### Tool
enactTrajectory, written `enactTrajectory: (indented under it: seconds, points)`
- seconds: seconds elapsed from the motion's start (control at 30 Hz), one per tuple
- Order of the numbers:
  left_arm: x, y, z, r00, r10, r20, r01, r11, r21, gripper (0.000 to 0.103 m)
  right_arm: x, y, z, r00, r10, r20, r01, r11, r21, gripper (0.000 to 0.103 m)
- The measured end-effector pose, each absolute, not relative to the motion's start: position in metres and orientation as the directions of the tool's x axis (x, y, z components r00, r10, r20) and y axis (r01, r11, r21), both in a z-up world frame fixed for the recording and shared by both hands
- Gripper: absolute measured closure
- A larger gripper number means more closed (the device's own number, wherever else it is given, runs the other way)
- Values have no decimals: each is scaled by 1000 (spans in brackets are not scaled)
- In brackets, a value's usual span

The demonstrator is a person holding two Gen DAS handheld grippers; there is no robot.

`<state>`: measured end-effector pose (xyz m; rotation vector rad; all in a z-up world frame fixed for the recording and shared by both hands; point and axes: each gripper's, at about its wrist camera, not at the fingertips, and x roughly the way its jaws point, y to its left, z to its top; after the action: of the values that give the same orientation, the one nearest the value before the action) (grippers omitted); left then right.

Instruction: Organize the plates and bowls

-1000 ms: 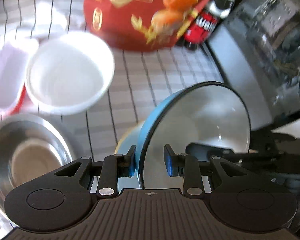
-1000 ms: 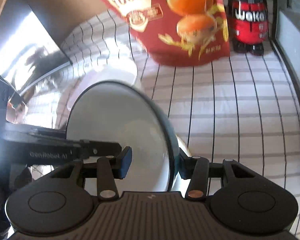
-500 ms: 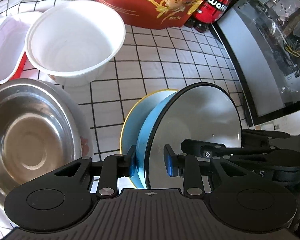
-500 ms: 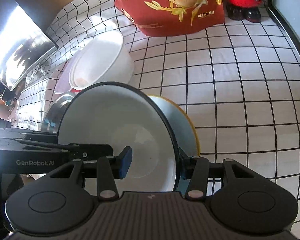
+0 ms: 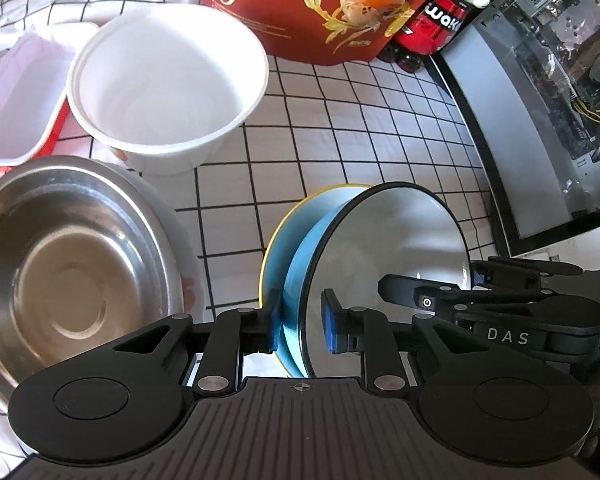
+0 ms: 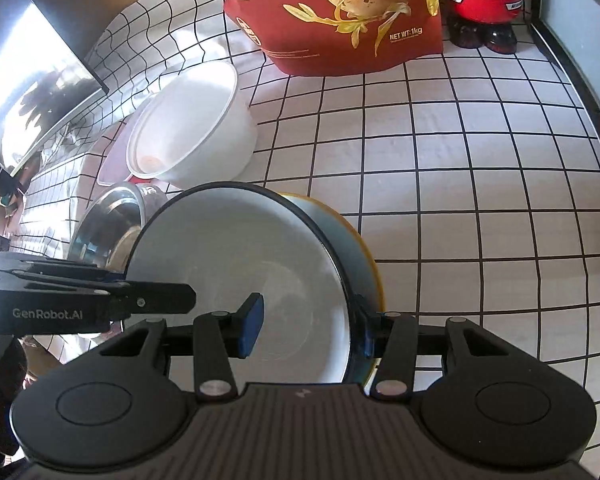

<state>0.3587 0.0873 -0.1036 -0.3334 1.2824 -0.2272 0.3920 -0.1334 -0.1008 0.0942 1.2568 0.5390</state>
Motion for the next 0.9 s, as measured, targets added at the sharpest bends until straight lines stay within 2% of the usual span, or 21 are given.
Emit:
enactTrajectory:
  seconds: [0.6,0.9]
  points:
    - [355,100,-90,313,-291,-904,-40,947,-319,83,389,-145,-87,217,436,-874,-334,874,353,57]
    - [360,105,-95,321,-280,-905,-58,948,-314,81,388,-151,-74,303,376,-875,-357,897,262,57]
